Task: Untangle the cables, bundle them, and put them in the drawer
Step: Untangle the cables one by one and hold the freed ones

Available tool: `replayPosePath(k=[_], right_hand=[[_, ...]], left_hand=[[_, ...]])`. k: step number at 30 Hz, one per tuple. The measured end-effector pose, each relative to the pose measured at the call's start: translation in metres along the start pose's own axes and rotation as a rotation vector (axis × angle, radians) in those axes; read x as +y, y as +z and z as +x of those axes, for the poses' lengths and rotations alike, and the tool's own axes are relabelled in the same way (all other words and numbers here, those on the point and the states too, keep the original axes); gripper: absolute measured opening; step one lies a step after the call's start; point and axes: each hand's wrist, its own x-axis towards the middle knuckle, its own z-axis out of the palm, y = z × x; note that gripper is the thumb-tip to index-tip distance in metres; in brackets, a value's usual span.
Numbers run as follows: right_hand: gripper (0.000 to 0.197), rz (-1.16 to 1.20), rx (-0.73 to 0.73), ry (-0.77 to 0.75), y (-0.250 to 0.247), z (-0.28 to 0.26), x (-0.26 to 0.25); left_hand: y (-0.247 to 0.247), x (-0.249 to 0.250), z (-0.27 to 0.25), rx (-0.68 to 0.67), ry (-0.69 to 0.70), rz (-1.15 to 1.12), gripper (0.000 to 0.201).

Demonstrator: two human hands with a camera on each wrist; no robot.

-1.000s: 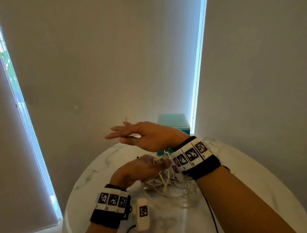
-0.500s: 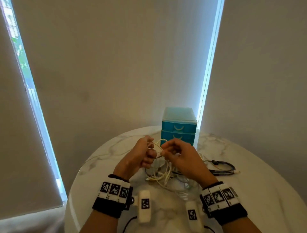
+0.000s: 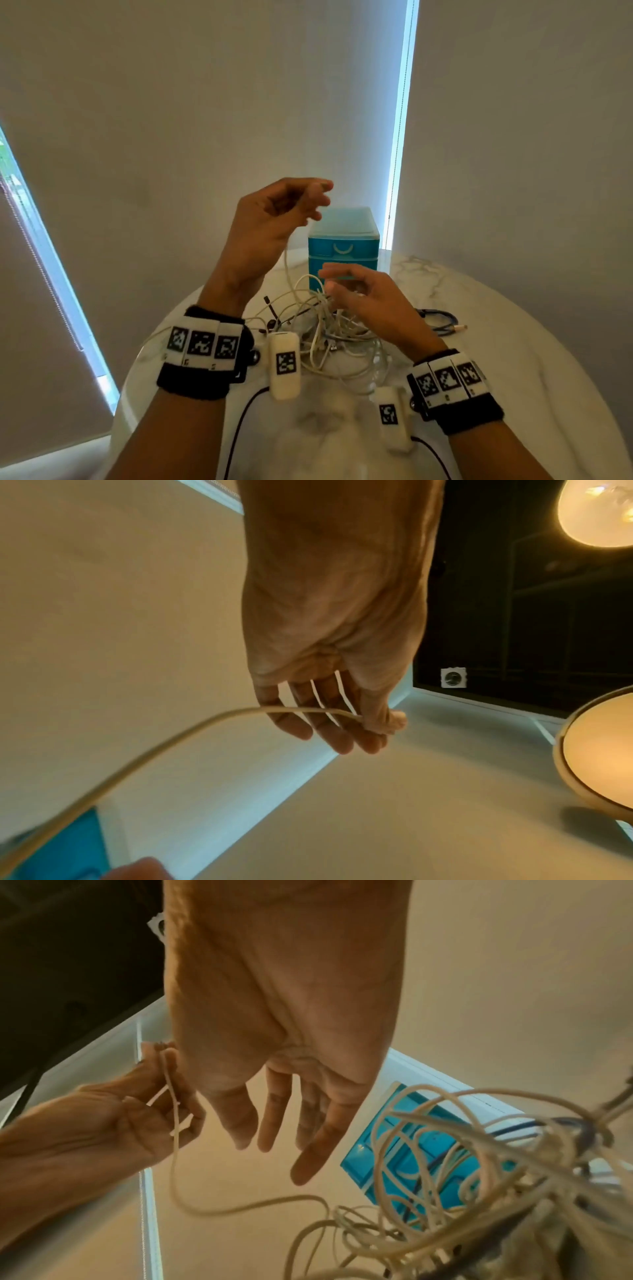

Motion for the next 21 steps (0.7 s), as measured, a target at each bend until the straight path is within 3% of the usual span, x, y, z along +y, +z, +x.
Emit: replayPosePath(k=[1,3,6,8,10,11,13,15,18,19,21], right_hand=[[0.021,0.02,-0.008,0.014,0.0,-0.003,0.002],[0.028,-0.027,-0.166,-0.005,0.007,-0.009,0.004],[0.067,-0.067,-0.518,-0.121,0.026,-0.016,-0.001],[0.078,-0.045,-0.469,-0.141,0.029,-0.012,-0.001],[0.069,-0.02,-0.323,-0.062,0.02,-0.01,0.002],[0.061,0.011,-0.293,-0.027,0.014,-0.01,0.005],[0.045,0.039,-0.295,0.011,0.005,-0.01,0.011],[0.041,-0.16,-0.281,0.021,0.0,-0.009,0.016],[0.054,-0.502,-0.402,0.065,-0.001,-0.007,0.024],[0.047,-0.531,-0.404,0.067,-0.001,-0.008,0.024],[0.029,-0.486,-0.273,0.052,-0.006,-0.007,0.027]], left_hand=[[0.006,0.006,0.003,0.012,0.025,-0.016,0.024],[0.019,0.015,0.009,0.088,0.098,-0.023,0.027],[0.027,0.029,0.015,0.38,0.314,-0.011,0.022],[0.014,0.039,0.021,0.605,0.54,0.109,0.015],[-0.008,0.042,0.03,0.789,0.68,0.527,0.01],[-0.017,0.039,0.036,0.798,0.672,0.745,0.011],[-0.023,0.017,0.048,0.583,0.495,1.048,0.019],[-0.012,-0.021,0.049,0.214,0.214,1.145,0.027],[0.001,-0.081,0.029,-0.122,-0.09,0.983,0.025],[0.004,-0.097,0.02,-0.183,-0.179,0.874,0.021],[0.012,-0.118,0.005,-0.241,-0.347,0.67,0.013]])
